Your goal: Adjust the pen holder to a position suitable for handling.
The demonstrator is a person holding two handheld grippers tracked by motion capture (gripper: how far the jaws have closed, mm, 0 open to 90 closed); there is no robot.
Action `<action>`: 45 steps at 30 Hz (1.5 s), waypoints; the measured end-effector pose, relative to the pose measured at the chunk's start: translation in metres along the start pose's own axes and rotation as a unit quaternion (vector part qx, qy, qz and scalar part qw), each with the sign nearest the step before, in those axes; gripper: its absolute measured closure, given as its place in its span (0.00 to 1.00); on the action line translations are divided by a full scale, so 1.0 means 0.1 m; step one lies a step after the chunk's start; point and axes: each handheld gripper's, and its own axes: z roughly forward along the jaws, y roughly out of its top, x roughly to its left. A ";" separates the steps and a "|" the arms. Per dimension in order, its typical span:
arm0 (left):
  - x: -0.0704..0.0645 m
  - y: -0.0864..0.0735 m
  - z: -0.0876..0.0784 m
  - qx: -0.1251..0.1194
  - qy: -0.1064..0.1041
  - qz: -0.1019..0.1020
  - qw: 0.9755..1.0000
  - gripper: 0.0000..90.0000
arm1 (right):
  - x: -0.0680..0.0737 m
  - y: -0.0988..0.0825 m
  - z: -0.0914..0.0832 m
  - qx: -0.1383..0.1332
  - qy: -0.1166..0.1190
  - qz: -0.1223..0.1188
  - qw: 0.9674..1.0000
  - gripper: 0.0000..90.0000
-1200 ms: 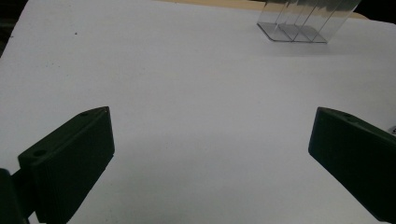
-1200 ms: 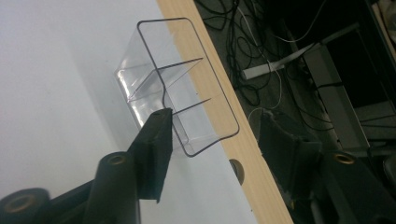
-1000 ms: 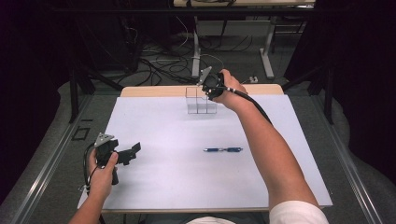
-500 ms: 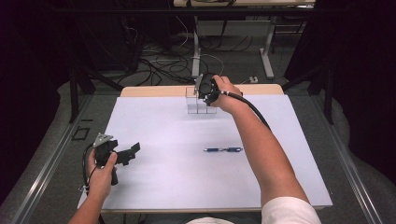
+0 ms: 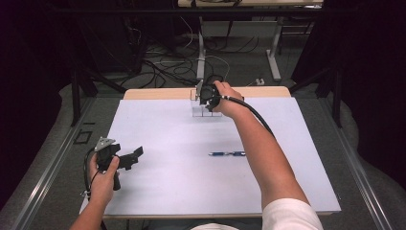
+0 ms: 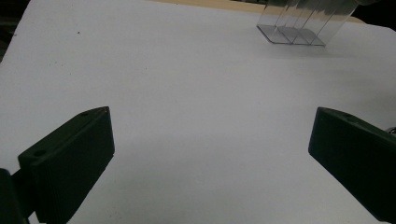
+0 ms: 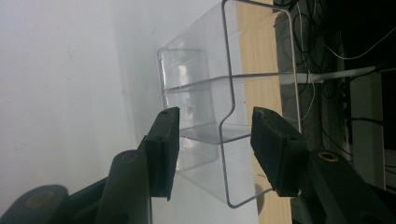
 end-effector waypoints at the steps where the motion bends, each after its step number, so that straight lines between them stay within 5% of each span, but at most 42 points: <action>1: 0.00 0.00 0.00 -0.001 0.000 -0.001 1.000 0.00 | 0.01 0.00 0.05 -0.008 -0.001 0.002 1.000 0.58; 10: 0.03 -0.01 -0.02 -0.001 0.000 -0.002 1.000 0.00 | 0.02 0.05 0.15 0.009 0.011 -0.004 1.000 0.57; 11: 0.03 -0.01 -0.02 -0.001 0.000 -0.002 1.000 0.00 | 0.05 0.04 0.20 -0.023 -0.006 0.005 1.000 0.57; 12: 0.03 -0.01 -0.02 -0.001 0.000 -0.002 1.000 0.00 | 0.04 0.06 0.17 0.006 0.007 -0.002 1.000 0.57; 19: 0.03 0.00 -0.04 -0.001 -0.001 -0.001 1.000 0.00 | 0.07 0.07 0.19 0.018 0.011 -0.001 1.000 0.59; 39: 0.01 -0.01 -0.02 0.001 -0.002 0.002 1.000 0.00 | 0.08 0.12 0.12 0.031 0.008 -0.002 0.999 0.94; 45: 0.01 -0.01 -0.02 0.002 -0.002 0.001 1.000 0.00 | 0.08 0.12 0.12 0.027 0.011 -0.004 1.000 0.95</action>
